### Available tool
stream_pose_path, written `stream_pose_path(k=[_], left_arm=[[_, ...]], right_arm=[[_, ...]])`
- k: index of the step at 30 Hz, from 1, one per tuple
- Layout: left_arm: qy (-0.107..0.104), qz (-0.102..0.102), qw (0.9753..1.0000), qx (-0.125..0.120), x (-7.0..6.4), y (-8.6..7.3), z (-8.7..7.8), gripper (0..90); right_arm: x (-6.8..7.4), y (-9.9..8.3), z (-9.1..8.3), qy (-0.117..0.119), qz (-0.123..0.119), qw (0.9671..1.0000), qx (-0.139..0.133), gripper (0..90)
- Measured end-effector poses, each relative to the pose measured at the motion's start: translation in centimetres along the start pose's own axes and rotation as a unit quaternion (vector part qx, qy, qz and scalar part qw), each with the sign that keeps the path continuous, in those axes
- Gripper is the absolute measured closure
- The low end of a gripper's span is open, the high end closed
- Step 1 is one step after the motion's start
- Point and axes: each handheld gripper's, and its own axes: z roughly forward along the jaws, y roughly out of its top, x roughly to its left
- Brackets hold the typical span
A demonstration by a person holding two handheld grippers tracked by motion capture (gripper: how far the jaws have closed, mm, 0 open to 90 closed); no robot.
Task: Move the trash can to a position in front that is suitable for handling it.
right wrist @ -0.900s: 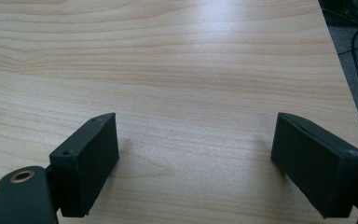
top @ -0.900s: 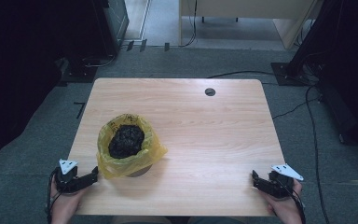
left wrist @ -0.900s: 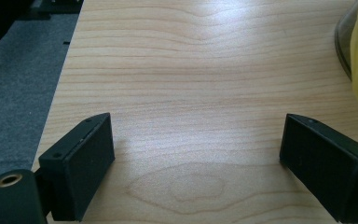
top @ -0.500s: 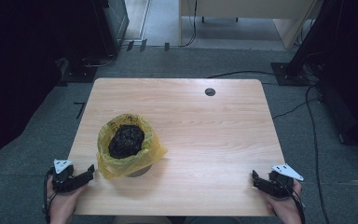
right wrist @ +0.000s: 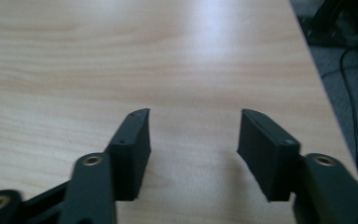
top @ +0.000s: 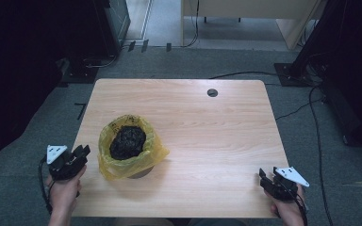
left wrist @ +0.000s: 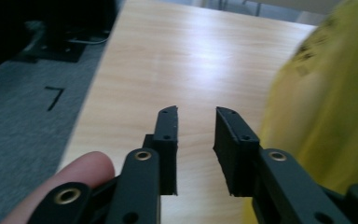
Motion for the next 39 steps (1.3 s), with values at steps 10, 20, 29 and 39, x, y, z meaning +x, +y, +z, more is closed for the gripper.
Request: stream_pose_path(k=[10, 20, 29, 39], left_arm=[[-0.048, 0.024, 0.9985, 0.000, -3.5, 1.0, 1.3, 82.9], [-0.057, 0.030, 0.9979, 0.005, -4.7, 1.0, 2.0, 87.4], [-0.073, 0.037, 0.9966, 0.010, -6.9, 0.7, 2.6, 86.6], [-0.083, 0.043, 0.9954, 0.017, -8.9, 0.7, 3.3, 87.3]], right_arm=[[0.1, 1.3, -0.9, -0.005, 0.005, 0.9992, -0.039, 77.0], [0.7, 1.8, -1.2, 0.009, 0.021, 0.9985, -0.050, 82.2], [3.3, 4.1, -1.7, 0.052, 0.041, 0.9961, -0.058, 88.2], [6.4, 6.8, -1.4, 0.096, 0.018, 0.9927, -0.071, 90.0]])
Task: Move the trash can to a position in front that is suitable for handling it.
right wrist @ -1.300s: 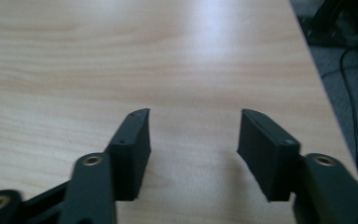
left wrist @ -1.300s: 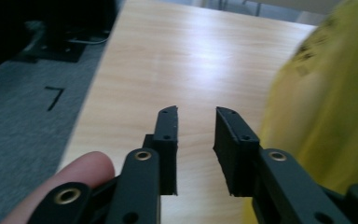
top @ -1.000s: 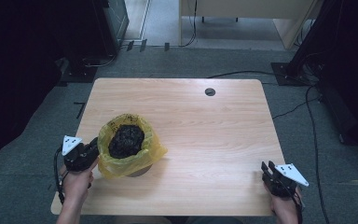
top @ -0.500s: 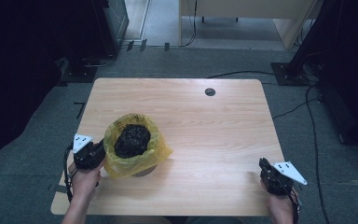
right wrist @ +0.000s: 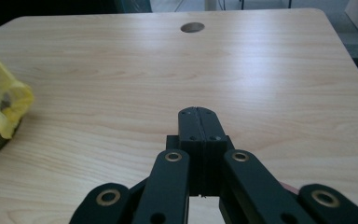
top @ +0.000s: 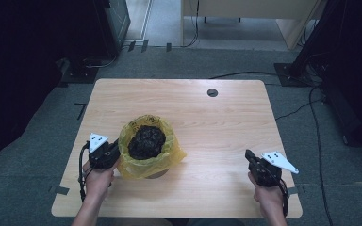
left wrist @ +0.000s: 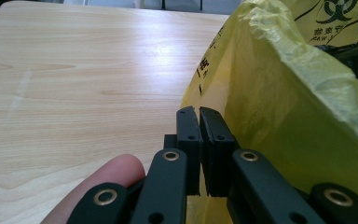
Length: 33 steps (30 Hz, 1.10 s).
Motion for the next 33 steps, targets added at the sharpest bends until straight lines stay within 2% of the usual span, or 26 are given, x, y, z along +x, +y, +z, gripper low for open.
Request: stream_pose_path(k=[4, 13, 14, 21, 33], left_arm=[[-0.004, 0.001, 1.0000, 0.001, -0.6, 0.0, 0.3, 87.2], [-0.016, 0.002, 0.9999, 0.004, -1.8, 0.1, 0.9, 87.9], [-0.016, 0.002, 0.9999, 0.004, -1.8, 0.1, 0.9, 88.0], [-0.027, 0.005, 0.9996, 0.006, -3.2, 0.0, 1.4, 88.4], [-0.041, 0.011, 0.9991, 0.009, -5.2, 0.0, 2.0, 89.0]], right_arm=[[1.2, 0.8, 0.9, 0.011, -0.003, 0.9999, -0.004, 90.0], [5.5, 2.8, 3.6, 0.041, -0.034, 0.9986, -0.009, 90.0], [5.5, 2.8, 3.6, 0.041, -0.034, 0.9986, -0.009, 90.0], [8.5, 3.5, 5.0, 0.059, -0.050, 0.9969, -0.010, 90.0], [10.0, 3.7, 5.5, 0.069, -0.056, 0.9960, -0.010, 90.0]])
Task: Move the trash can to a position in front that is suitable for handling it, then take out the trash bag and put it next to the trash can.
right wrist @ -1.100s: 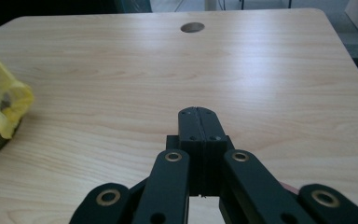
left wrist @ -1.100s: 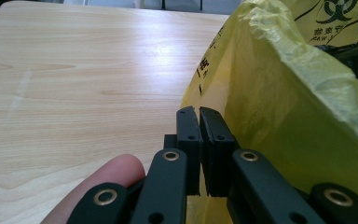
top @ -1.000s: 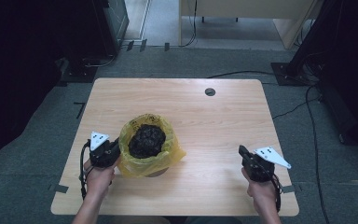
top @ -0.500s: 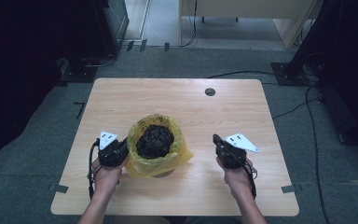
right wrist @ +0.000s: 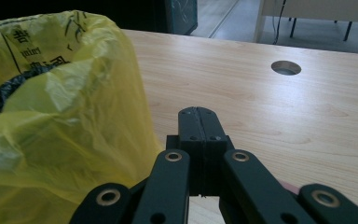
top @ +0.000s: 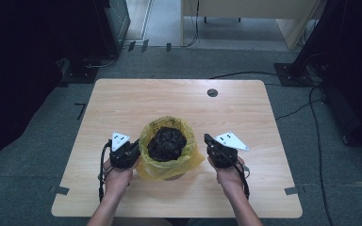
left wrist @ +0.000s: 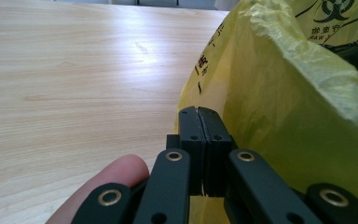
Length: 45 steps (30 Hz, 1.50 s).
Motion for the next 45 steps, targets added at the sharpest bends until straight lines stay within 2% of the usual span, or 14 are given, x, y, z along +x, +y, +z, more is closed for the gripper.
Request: stream_pose_path(k=[8, 17, 24, 25, 26, 27, 28, 29, 30, 33, 34, 38, 41, 45], left_arm=[[-0.011, 0.006, 0.9999, 0.002, -1.7, 0.0, 0.6, 89.0], [-0.018, 0.000, 0.9998, 0.000, -3.2, 0.0, 1.1, 89.3], [-0.025, 0.013, 0.9996, -0.002, -4.4, 0.2, 1.2, 89.4], [-0.027, 0.016, 0.9995, -0.003, -4.4, 0.3, 1.1, 88.0], [-0.026, 0.012, 0.9995, -0.008, -4.2, 0.3, 1.0, 79.5], [-0.024, 0.009, 0.9996, -0.009, -3.9, 0.4, 0.8, 76.0], [-0.017, 0.004, 0.9998, -0.009, -3.6, 0.5, 0.6, 76.0], [-0.012, -0.005, 0.9999, -0.011, -3.1, 0.6, 0.3, 71.6], [-0.010, -0.015, 0.9998, -0.014, -2.6, 0.6, 0.0, 63.0], [0.001, -0.033, 0.9992, -0.022, -1.1, 0.5, -1.1, 55.5], [0.004, -0.030, 0.9993, -0.023, -0.9, 0.3, -1.4, 55.5], [0.012, -0.020, 0.9995, -0.021, -0.2, -0.8, -2.4, 44.4], [0.021, -0.018, 0.9994, -0.021, 0.2, -1.8, -2.9, 43.4], [0.026, 0.001, 0.9996, -0.006, 0.2, -3.8, -3.0, 42.2]], right_arm=[[-0.1, 0.0, -0.4, 0.002, 0.004, 1.0000, -0.003, 90.0], [-1.0, -0.3, -0.9, 0.002, 0.018, 0.9998, -0.008, 90.0], [-1.3, -0.6, -1.2, -0.001, 0.023, 0.9997, -0.013, 90.0], [-1.5, -0.6, -1.3, 0.000, 0.026, 0.9996, -0.014, 90.0], [-1.9, -0.7, -1.4, -0.005, 0.032, 0.9993, -0.016, 90.0], [-2.0, -0.7, -1.5, -0.007, 0.035, 0.9992, -0.017, 90.0], [-2.0, -0.7, -1.5, -0.007, 0.035, 0.9992, -0.017, 90.0], [-2.3, -0.7, -1.6, -0.007, 0.040, 0.9990, -0.019, 88.8], [-2.8, -0.8, -1.9, -0.008, 0.047, 0.9986, -0.023, 86.9], [-3.4, -1.0, -2.4, -0.011, 0.050, 0.9983, -0.026, 83.5], [-3.4, -1.0, -2.4, -0.011, 0.050, 0.9983, -0.026, 83.5], [-3.9, -1.7, -3.6, -0.014, 0.040, 0.9987, -0.028, 75.6], [-4.0, -2.0, -4.0, -0.017, 0.037, 0.9988, -0.026, 74.2], [-4.5, -2.9, -4.8, -0.020, 0.039, 0.9989, -0.020, 71.8]])
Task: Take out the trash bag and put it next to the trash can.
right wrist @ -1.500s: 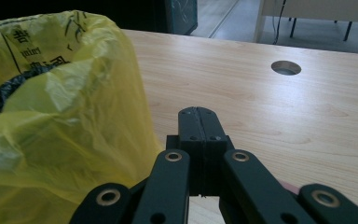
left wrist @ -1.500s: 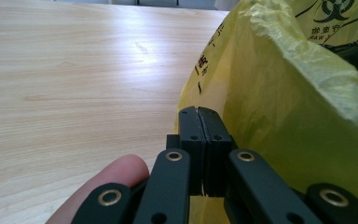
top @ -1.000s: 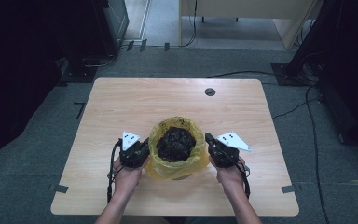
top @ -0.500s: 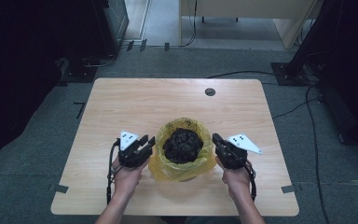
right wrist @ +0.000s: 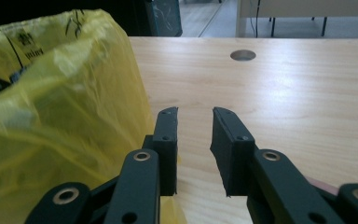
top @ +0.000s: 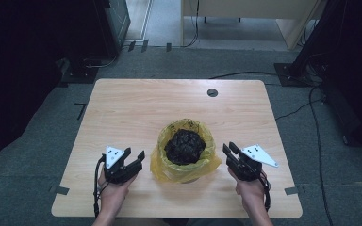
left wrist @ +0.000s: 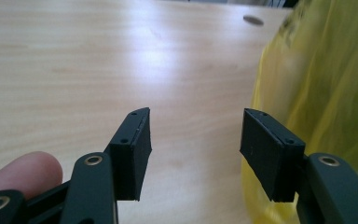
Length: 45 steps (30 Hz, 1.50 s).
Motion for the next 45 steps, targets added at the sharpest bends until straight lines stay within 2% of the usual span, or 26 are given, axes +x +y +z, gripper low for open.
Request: stream_pose_path(k=[3, 6, 8, 11, 17, 21, 25, 29, 33, 34, 35, 36, 37, 40, 43, 45], left_arm=[[0.004, 0.011, 0.9999, 0.006, -0.1, -1.7, 0.0, 42.1], [0.024, 0.028, 0.9992, 0.016, -0.2, -3.2, 0.0, 42.1], [0.029, 0.042, 0.9982, 0.030, -0.5, -4.2, 0.1, 41.0], [0.028, 0.070, 0.9960, 0.048, -1.5, -5.2, 0.3, 37.5], [0.026, 0.100, 0.9941, 0.035, -4.3, -5.1, 0.6, 34.4], [0.020, 0.126, 0.9912, 0.036, -5.7, -4.7, 0.7, 31.3], [0.014, 0.125, 0.9917, 0.024, -6.4, -4.2, 0.6, 32.5], [0.007, 0.110, 0.9939, 0.007, -6.5, -3.6, 0.5, 42.5], [-0.006, 0.110, 0.9940, -0.002, -6.5, -3.3, 0.6, 58.0], [-0.007, 0.109, 0.9939, -0.006, -6.5, -3.2, 0.6, 64.5], [-0.007, 0.110, 0.9939, -0.008, -6.6, -3.2, 0.6, 64.5], [-0.009, 0.110, 0.9939, -0.011, -6.6, -3.1, 0.6, 71.8], [-0.009, 0.109, 0.9939, -0.013, -6.7, -3.0, 0.6, 71.8], [0.000, 0.108, 0.9941, -0.014, -6.8, -2.5, 0.7, 83.9], [0.002, 0.105, 0.9944, -0.014, -6.7, -2.1, 0.7, 90.0], [-0.001, 0.098, 0.9951, -0.017, -6.7, -1.8, 0.6, 90.0]], right_arm=[[-0.3, -0.7, -0.3, -0.005, 0.000, 1.0000, 0.003, 71.0], [-0.6, -1.5, -0.5, -0.013, 0.002, 0.9999, 0.006, 70.2], [-0.8, -1.9, -0.5, -0.011, 0.010, 0.9999, 0.008, 69.5], [-0.8, -2.5, -0.6, -0.015, 0.006, 0.9998, 0.015, 68.3], [-0.8, -2.9, -0.5, -0.019, 0.008, 0.9996, 0.021, 64.3], [-0.7, -3.0, -0.4, -0.024, 0.006, 0.9993, 0.028, 56.5], [-0.7, -3.1, -0.2, -0.031, 0.014, 0.9987, 0.037, 48.1], [-0.8, -3.1, -0.2, -0.032, 0.016, 0.9986, 0.038, 46.9], [-0.9, -3.3, -0.1, -0.028, 0.020, 0.9986, 0.041, 46.5], [-0.9, -3.4, 0.0, -0.025, 0.018, 0.9986, 0.044, 46.0], [-0.9, -3.4, 0.0, -0.025, 0.018, 0.9986, 0.044, 46.0], [-0.9, -3.6, -0.1, -0.019, 0.017, 0.9985, 0.048, 45.6], [-0.9, -3.6, -0.1, -0.019, 0.017, 0.9985, 0.048, 45.6], [-1.0, -4.3, -0.3, -0.016, 0.010, 0.9979, 0.062, 44.3], [-1.3, -5.0, -0.5, -0.009, 0.006, 0.9972, 0.074, 43.8], [-1.2, -5.5, -0.6, -0.003, 0.008, 0.9968, 0.079, 43.2]])
